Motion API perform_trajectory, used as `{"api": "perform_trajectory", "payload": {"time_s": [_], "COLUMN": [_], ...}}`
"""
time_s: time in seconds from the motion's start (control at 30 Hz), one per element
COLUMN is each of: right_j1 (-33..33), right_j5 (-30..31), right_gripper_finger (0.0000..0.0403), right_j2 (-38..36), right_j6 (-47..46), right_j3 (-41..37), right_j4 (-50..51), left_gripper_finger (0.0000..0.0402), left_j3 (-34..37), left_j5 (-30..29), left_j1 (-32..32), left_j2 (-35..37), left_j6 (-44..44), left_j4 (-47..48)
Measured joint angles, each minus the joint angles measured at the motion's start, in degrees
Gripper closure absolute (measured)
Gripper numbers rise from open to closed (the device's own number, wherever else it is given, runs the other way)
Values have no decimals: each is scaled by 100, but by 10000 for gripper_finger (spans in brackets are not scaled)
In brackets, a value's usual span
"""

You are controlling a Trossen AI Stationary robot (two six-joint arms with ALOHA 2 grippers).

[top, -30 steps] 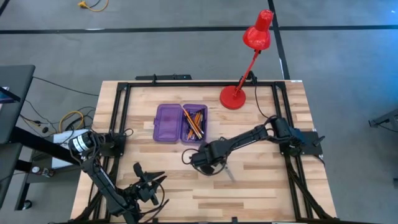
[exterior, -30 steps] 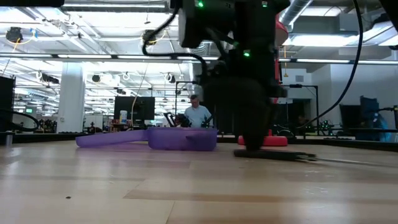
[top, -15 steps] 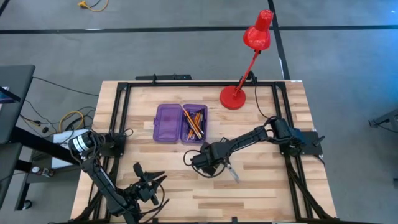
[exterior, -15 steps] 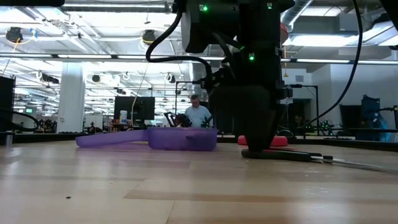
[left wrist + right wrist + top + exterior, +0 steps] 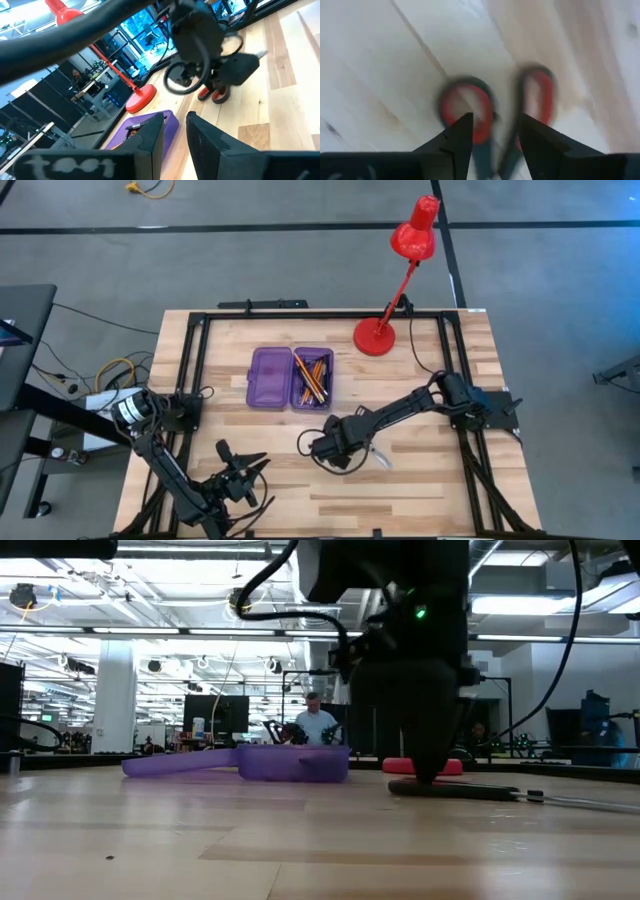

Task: Pick & place school supplies into a supply box
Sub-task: Put the black scissors into the violet supply box

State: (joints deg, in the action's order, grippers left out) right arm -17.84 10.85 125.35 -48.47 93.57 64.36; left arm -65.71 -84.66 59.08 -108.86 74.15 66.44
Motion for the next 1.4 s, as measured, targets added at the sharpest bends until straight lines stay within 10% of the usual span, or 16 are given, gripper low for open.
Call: {"api": "perform_trajectory", "payload": {"time_s": [1.07,1.4], "right_j1": [231,251], "right_j5": [-411,-296], "right_gripper_finger": [205,309], "right_j2": [-145,-128], "right_j6": [601,693], "right_j3": [-537,-617], "right_j4": [-281,-265], "left_gripper_finger": [329,329], "left_j3": [0,0], "left_j5": [142,144], "left_j1": [-39,-60], "left_j2": [2,2], "left_j6": [2,2], "left_j4": [4,4]}}
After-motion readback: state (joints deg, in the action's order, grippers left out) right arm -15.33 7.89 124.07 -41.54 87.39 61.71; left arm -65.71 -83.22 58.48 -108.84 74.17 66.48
